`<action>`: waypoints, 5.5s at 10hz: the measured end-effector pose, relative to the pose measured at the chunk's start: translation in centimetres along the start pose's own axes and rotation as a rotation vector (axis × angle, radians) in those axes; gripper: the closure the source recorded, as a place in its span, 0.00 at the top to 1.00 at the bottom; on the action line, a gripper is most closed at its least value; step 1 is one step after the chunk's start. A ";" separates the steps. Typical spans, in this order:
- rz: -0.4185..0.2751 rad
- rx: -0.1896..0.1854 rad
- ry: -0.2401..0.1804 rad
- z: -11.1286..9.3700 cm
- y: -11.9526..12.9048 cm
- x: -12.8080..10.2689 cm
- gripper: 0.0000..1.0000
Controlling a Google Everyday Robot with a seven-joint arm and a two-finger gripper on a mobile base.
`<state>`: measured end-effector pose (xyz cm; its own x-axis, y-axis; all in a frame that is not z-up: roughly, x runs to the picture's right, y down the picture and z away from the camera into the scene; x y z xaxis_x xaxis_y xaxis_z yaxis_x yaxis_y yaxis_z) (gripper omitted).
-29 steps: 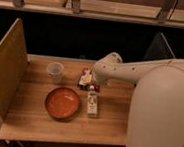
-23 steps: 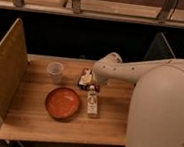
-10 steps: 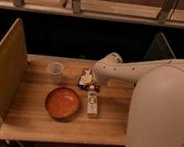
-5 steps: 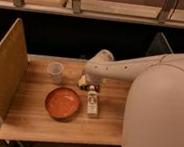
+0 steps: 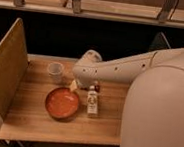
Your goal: Drag the ceramic bowl in a circle
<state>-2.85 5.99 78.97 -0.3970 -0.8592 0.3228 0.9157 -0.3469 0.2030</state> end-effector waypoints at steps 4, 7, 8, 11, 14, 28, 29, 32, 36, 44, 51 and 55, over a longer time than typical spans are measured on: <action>-0.048 0.022 -0.020 1.5 -1.9 0.7 0.80; -0.115 0.104 -0.099 5.3 -6.1 0.6 0.80; -0.122 0.117 -0.116 6.1 -6.5 0.6 0.80; -0.126 0.145 -0.213 9.2 -7.0 0.2 0.80; -0.105 0.204 -0.288 10.9 -7.4 0.3 0.79; -0.126 0.255 -0.362 13.4 -7.6 -1.1 0.67; -0.128 0.255 -0.362 13.4 -7.7 -1.1 0.77; -0.152 0.212 -0.377 13.1 -7.4 -1.3 0.68; -0.179 0.207 -0.351 12.9 -8.2 -0.3 0.30; -0.252 0.174 -0.275 12.6 -9.9 4.9 0.00; -0.277 0.186 -0.283 15.1 -11.4 9.4 0.00; -0.361 0.235 -0.325 14.3 -15.2 6.0 0.00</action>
<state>-20.07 11.49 91.06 -0.7173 -0.5272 0.4556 0.6932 -0.4732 0.5437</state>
